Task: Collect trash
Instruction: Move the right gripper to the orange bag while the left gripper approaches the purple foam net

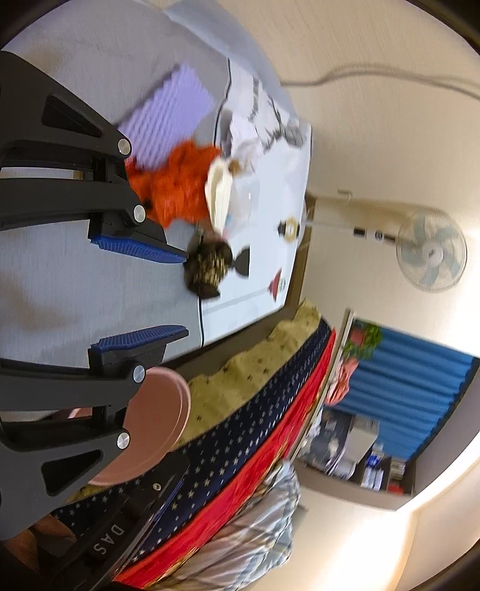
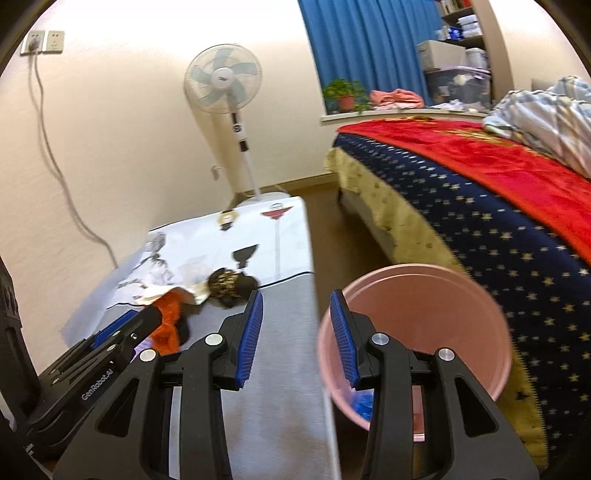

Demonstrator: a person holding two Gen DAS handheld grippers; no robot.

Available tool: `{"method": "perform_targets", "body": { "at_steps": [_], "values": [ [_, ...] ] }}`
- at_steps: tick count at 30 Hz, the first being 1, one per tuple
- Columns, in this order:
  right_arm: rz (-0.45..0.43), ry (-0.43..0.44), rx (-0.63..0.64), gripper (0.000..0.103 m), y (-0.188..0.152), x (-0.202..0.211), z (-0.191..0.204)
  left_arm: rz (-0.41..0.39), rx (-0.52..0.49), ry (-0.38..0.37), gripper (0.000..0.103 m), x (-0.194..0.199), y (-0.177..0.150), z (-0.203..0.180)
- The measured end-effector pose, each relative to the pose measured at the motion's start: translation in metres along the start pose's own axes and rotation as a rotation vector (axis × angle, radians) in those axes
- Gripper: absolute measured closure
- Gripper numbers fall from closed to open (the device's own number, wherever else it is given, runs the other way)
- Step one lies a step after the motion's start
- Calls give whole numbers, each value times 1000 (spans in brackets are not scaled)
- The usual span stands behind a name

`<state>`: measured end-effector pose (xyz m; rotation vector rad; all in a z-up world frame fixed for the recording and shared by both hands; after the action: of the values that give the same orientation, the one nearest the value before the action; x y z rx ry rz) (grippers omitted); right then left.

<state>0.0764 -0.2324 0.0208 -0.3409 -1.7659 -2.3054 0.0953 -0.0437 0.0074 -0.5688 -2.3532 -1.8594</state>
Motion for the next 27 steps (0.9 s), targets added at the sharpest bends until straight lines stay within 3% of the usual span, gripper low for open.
{"method": "perform_targets", "body": {
  "at_steps": [11,19,27],
  "values": [
    [40,127,-19,64,-20,-36,39,-37,61,214,69,-3,1,56],
    [94,235,-28,64,-36,-63,66,-24,80,321,69,-11,-8,83],
    [154,288,-51,63,-55,-87,80,8,111,418,69,-21,-17,107]
  ]
}}
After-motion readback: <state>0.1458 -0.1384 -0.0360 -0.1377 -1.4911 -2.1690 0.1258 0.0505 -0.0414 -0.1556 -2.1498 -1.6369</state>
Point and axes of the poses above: each gripper's, at about its wrist camera, not at the fingertips, and x roughly against the way its jaws point, z to its left, y to its top, the point moved 1 cm from there along -x, roughly the way its jaws point, and after that the axes turned 13 degrees about -z, right-handed, at the moved point
